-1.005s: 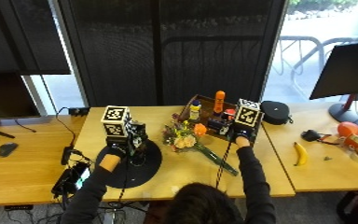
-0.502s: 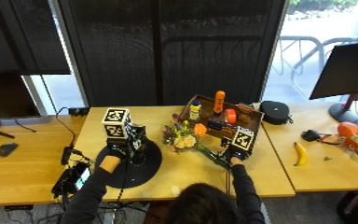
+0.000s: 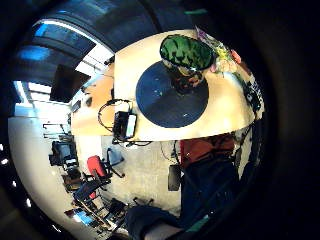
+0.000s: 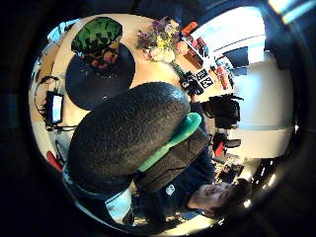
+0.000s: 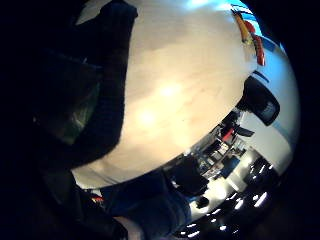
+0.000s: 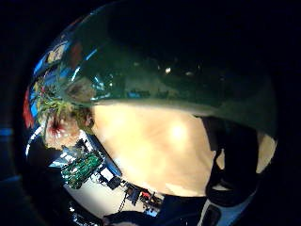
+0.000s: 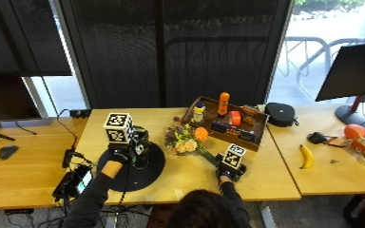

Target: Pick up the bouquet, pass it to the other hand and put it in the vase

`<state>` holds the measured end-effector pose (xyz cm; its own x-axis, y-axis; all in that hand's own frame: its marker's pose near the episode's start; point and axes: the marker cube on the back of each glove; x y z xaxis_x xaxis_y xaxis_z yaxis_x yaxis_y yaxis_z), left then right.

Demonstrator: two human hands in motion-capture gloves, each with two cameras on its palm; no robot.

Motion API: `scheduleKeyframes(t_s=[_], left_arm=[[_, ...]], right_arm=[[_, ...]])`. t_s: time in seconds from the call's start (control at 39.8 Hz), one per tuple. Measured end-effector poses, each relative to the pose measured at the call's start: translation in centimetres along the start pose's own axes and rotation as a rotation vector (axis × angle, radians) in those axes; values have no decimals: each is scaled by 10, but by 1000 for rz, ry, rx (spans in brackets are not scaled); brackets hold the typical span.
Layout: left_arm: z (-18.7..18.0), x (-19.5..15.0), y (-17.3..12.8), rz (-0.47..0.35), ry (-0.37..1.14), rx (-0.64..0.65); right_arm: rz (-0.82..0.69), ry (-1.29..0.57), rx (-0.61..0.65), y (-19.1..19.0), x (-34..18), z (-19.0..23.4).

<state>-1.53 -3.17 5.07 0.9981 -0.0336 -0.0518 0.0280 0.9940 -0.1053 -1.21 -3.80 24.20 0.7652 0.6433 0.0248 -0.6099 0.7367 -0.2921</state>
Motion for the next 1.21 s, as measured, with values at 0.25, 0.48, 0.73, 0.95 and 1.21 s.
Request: scheduleKeyframes(t_s=[0.25, 0.48, 0.73, 0.95, 1.21], left_arm=[[9, 1, 6, 17, -24, -25], [17, -6, -6, 1, 2, -54], [21, 3, -14, -6, -2, -138], [16, 27, -21, 54, 262, -211], [11, 60, -40, 33, 741, -266]], right_arm=[[23, -172, 49, 10, -13, 15], [0, -383, -11, 10, -10, 2], [-97, -871, -33, 11, -25, -35], [-283, -1062, 2, 22, -41, -73], [-620, -944, 466, 16, -65, -101]])
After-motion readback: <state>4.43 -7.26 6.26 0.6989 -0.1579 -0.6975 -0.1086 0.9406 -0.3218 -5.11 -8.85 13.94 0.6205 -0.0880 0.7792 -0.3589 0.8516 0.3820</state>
